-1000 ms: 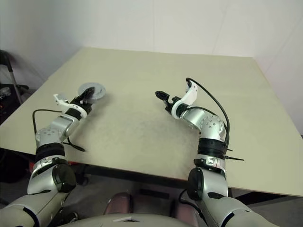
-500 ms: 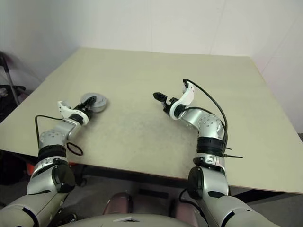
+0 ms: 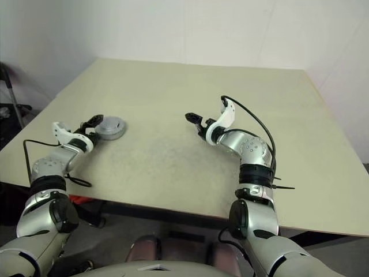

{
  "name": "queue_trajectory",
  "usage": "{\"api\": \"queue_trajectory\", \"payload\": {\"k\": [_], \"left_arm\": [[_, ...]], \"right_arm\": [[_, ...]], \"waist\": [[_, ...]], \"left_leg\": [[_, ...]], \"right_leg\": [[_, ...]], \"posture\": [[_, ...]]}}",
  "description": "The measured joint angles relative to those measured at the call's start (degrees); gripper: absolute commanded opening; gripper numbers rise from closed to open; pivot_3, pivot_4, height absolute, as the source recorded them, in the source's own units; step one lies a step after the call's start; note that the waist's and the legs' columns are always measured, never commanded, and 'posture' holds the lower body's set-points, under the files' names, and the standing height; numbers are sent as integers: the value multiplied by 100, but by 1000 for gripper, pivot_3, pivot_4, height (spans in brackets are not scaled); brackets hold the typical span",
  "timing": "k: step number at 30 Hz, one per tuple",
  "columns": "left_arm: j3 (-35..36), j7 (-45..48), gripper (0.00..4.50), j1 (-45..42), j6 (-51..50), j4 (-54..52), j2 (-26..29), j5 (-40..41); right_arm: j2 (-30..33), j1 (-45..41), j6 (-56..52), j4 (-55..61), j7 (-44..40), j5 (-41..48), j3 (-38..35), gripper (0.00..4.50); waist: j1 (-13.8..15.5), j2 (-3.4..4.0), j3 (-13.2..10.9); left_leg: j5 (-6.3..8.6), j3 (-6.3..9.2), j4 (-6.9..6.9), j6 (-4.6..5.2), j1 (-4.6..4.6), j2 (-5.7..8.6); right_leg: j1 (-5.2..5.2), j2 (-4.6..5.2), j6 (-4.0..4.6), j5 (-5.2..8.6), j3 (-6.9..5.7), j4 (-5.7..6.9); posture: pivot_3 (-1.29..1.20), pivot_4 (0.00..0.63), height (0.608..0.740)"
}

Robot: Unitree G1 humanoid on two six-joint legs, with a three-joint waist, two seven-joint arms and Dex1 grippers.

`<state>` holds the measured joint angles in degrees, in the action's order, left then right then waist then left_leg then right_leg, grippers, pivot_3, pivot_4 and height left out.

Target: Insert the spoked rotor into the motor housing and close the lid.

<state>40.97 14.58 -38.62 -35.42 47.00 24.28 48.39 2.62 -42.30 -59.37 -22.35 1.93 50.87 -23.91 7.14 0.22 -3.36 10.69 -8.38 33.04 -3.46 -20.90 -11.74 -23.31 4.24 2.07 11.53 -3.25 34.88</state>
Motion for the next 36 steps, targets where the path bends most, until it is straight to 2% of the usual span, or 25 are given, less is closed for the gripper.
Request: {"api": "queue_trajectory", "payload": {"k": [5, 11, 15, 22, 27, 31, 36], "left_arm": [[-146, 229, 4473, -138, 143, -115, 177, -210], [-845, 641, 4473, -44, 377, -823, -14, -651], [-1772, 1068, 4473, 278, 755, -1695, -263, -1238], [-3387, 1968, 4473, 617, 986, -2656, -584, -2045], [-4349, 2298, 4473, 635, 1395, -2953, -848, -2738], [-4632, 2424, 4473, 589, 1641, -2956, -998, -3007], [-4646, 2523, 4473, 460, 1856, -2932, -985, -3230]], "right_arm": [[77, -27, 37, -34, -220, -198, 132, 4500], [417, 209, 657, 516, -1001, -919, 967, 4500], [1097, 623, 1789, 871, -1680, -1977, 1795, 4500], [2118, 903, 2829, 863, -2732, -2839, 2075, 4500], [2402, 1033, 3320, 627, -3111, -3311, 2152, 4500], [2427, 1104, 3533, 455, -3252, -3567, 2214, 4500], [2428, 1181, 3596, 410, -3310, -3679, 2209, 4500]], "waist": [[2, 0, 0], [27, -2, 0], [40, -5, 0], [14, -6, -1], [-12, -5, -1], [-16, -4, -1], [-14, -2, 0]], "left_leg": [[0, 0, 0, 0, 1, 1], [0, 0, 3, 0, -2, 0], [0, 0, 9, 1, -5, 0], [0, -3, 17, 3, -7, 2], [0, -9, 23, 8, -5, 0], [-7, -11, 28, 19, -1, 0], [-14, -12, 30, 33, 1, 1]], "right_leg": [[2, 1, 1, 0, 0, 0], [4, 4, 2, 0, 0, -1], [7, 9, 1, 0, 0, -1], [7, 6, 29, 10, 2, 14], [8, 5, 40, 8, 7, 24], [7, 5, 47, 6, 8, 32], [7, 7, 52, 2, 10, 37]], "posture": [[0, 0, 740], [0, 0, 740], [0, 0, 740], [0, 0, 740], [0, 0, 740], [0, 0, 740], [0, 0, 740]]}}
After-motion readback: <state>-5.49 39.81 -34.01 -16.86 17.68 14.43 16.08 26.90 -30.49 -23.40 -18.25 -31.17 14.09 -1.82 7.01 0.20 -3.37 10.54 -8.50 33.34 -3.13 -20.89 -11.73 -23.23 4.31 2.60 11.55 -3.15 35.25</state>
